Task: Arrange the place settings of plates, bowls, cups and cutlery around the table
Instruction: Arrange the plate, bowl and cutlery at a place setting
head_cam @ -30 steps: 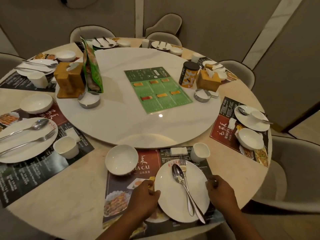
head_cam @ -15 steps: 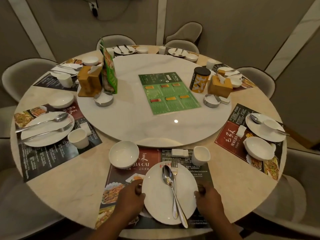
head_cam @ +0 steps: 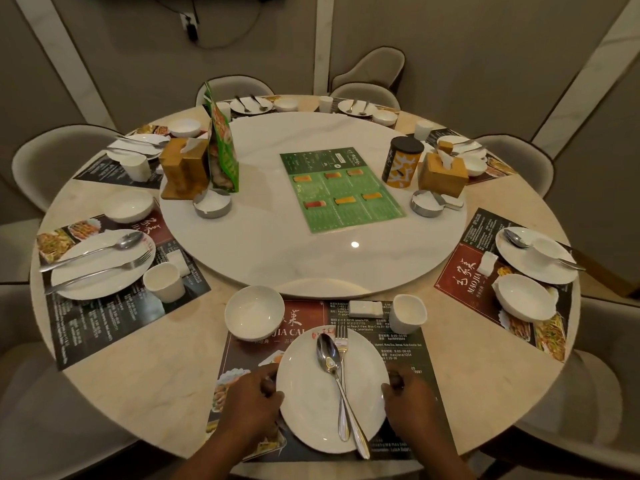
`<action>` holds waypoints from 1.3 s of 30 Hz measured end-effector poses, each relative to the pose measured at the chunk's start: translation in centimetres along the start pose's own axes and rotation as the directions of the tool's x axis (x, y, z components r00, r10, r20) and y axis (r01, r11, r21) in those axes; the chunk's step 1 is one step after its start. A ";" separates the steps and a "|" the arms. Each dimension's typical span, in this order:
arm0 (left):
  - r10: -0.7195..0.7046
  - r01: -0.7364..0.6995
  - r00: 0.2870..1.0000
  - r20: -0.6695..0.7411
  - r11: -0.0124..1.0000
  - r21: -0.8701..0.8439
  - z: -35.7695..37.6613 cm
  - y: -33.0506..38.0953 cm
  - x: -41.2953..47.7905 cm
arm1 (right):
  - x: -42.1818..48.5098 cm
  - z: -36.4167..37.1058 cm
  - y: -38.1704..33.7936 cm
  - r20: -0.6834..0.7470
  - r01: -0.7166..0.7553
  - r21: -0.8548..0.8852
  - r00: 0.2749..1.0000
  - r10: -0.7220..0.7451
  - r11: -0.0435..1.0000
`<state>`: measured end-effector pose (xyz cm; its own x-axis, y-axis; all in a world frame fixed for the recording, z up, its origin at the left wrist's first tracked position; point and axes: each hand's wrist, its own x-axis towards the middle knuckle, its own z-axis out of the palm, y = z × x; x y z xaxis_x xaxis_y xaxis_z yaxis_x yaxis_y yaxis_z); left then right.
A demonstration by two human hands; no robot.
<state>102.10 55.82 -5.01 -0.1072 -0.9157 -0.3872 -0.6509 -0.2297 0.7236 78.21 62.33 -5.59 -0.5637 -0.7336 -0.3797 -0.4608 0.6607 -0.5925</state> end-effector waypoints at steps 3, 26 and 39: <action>0.024 -0.024 1.000 -0.012 0.999 0.021 -0.2 0.0 -0.1 | 0.1 0.2 0.2 0.004 0.008 -0.003 1.000 -0.008 1.000; -0.054 0.051 0.996 0.070 0.998 0.041 4.7 4.2 -1.3 | -2.4 4.0 -1.4 0.150 0.253 -0.210 0.963 -0.225 0.944; -0.239 0.271 0.955 0.175 0.944 -0.188 4.8 4.6 0.1 | -1.8 3.8 -2.1 0.219 0.082 0.174 0.968 -0.120 0.981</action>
<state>95.50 56.28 -4.43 -0.0784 -0.7622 -0.6426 -0.5019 -0.5267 0.6860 82.77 61.61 -6.35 -0.3402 -0.8244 -0.4524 -0.3795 0.5606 -0.7360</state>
